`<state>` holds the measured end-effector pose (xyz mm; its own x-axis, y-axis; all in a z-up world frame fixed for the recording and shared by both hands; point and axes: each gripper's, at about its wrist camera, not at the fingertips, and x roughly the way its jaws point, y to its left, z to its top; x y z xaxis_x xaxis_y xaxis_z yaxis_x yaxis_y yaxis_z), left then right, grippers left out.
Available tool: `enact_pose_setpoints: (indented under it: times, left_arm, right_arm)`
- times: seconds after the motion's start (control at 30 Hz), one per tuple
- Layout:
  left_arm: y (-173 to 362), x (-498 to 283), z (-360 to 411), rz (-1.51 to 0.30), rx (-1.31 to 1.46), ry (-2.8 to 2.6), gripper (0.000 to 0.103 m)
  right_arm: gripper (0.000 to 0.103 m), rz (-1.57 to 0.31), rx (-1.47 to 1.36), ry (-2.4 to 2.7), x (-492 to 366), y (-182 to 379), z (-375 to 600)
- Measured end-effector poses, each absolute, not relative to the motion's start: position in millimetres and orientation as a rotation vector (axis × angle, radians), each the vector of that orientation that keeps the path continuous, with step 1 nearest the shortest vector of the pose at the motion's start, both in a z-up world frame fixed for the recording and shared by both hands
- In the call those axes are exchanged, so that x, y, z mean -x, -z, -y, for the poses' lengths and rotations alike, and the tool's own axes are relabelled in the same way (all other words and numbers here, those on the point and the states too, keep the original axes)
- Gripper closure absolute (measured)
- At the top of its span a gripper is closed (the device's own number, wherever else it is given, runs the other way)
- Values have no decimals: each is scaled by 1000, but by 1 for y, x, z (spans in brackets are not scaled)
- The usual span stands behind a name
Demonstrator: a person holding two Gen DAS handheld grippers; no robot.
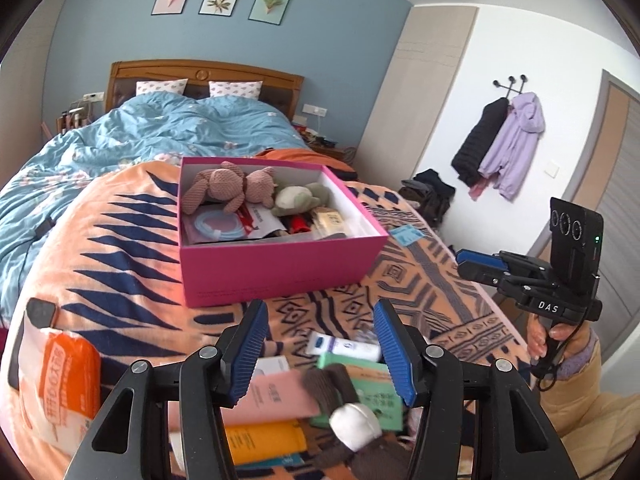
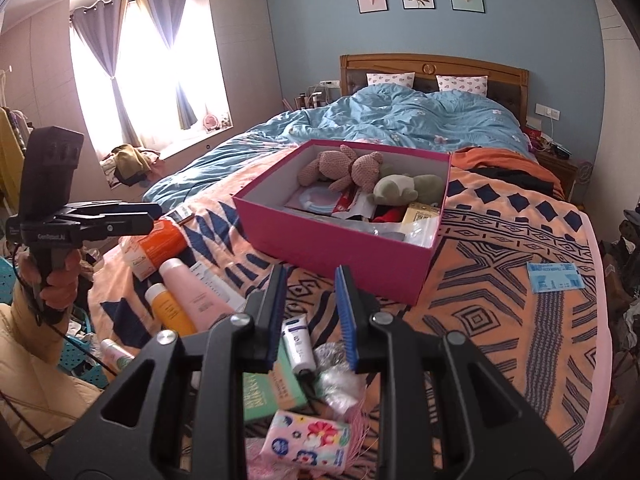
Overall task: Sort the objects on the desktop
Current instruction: 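Move both tools down toward the pink plastic bottle on the pile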
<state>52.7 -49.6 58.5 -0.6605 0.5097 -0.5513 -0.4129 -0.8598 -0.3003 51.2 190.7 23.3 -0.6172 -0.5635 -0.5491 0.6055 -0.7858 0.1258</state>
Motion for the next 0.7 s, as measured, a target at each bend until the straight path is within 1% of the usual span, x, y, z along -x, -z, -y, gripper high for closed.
enact_pose_setpoints:
  times: [0.07,0.27,0.43,0.7]
  left_arm:
    - [-58,-63,48,183,877,-2467,44]
    - [-44,-85,48,155,905,-2460,44]
    - [-20,-93,60,199,974,-2476,44]
    - [9,-77,87,240,1094,-2577,44]
  right_arm:
    - [76,-96,-757,2349,-63,-23,-191]
    - [76,-109,-762,2279,-92,-12,-182]
    - [76,-104,-800,2198,-103,5,-168]
    - [76,-105,-883,2021,-98,37,-115]
